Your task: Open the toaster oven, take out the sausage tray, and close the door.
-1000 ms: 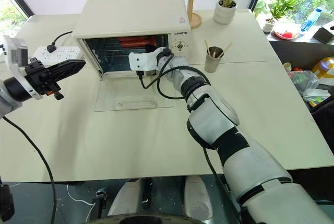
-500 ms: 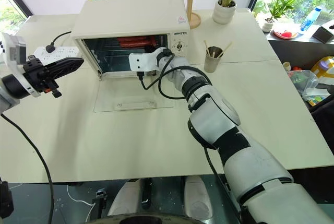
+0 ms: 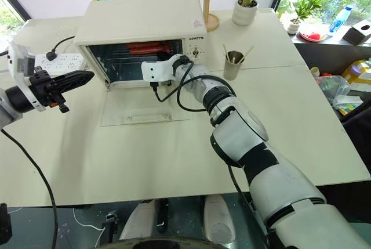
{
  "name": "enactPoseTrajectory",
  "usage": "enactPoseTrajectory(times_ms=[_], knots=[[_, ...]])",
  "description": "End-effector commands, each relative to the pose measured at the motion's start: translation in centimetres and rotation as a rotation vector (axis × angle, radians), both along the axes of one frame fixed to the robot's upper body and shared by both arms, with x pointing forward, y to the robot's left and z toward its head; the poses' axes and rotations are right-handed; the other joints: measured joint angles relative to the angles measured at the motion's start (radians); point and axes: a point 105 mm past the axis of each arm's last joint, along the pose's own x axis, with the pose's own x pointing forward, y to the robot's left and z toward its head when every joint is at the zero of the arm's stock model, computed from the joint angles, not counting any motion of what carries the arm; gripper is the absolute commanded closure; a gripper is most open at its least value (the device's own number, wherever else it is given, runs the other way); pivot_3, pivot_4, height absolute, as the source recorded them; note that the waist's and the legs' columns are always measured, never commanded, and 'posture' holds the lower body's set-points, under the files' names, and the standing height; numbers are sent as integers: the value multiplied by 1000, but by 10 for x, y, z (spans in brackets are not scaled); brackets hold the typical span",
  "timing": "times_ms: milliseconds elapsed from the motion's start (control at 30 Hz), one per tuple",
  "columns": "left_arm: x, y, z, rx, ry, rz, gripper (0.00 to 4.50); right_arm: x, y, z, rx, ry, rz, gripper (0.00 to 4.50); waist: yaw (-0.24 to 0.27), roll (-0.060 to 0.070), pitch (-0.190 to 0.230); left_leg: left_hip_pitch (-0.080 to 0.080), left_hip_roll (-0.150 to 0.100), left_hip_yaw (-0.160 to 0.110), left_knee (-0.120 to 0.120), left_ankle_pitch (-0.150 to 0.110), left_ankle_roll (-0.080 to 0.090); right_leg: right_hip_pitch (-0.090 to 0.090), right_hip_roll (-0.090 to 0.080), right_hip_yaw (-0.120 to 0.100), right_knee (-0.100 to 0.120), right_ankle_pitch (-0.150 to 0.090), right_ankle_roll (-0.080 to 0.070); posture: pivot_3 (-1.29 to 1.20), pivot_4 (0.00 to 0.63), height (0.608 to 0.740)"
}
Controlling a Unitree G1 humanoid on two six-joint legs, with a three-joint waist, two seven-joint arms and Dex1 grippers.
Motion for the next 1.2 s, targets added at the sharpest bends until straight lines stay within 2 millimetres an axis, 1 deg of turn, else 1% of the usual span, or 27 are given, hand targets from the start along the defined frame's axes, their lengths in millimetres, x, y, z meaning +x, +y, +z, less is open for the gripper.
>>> enactPoseTrajectory(times_ms=[33,167,267,500,700,800,933,1100,1200], knots=[[-1,0,1,10,-43,3,4500,-12,22,19,27,-57,101,4448,1,0,0,0,0,0,0,0,0,0,0,0,0,0,0,0,150,740],[-1,-3,-12,-21,-60,20,4500,-16,25,19,33,-52,139,4448,0,0,0,0,0,0,0,0,0,0,0,0,0,0,0,0,150,740],[-2,-2,-13,-59,-79,50,4500,-19,27,16,27,-49,164,4448,0,0,0,0,0,0,1,0,0,0,0,0,1,0,0,0,150,740],[1,2,-8,-113,-105,88,4500,-21,27,15,22,-51,176,4448,0,0,0,0,1,0,1,0,0,0,0,0,1,0,0,0,150,740],[10,3,2,-142,-128,92,4500,-24,33,17,3,-80,195,4448,-1,0,0,0,1,0,1,0,0,0,0,0,1,0,0,0,150,740],[17,2,14,-175,-145,74,4500,-24,33,15,2,-73,194,4448,-1,0,0,0,1,0,1,0,0,0,1,0,1,0,0,0,150,740],[36,4,27,-141,-169,63,4500,-24,32,13,-2,-70,194,4448,-2,0,0,0,1,1,1,0,0,0,2,0,1,0,-1,0,150,740],[62,5,45,-121,-201,54,4500,-26,33,15,-3,-75,205,4448,-2,-1,0,1,0,2,0,0,0,0,2,1,1,1,-1,0,150,740],[75,7,50,-116,-205,66,4500,-26,34,15,-4,-77,208,4448,-2,-1,-1,1,0,4,1,0,0,0,2,1,1,1,0,0,150,740]])
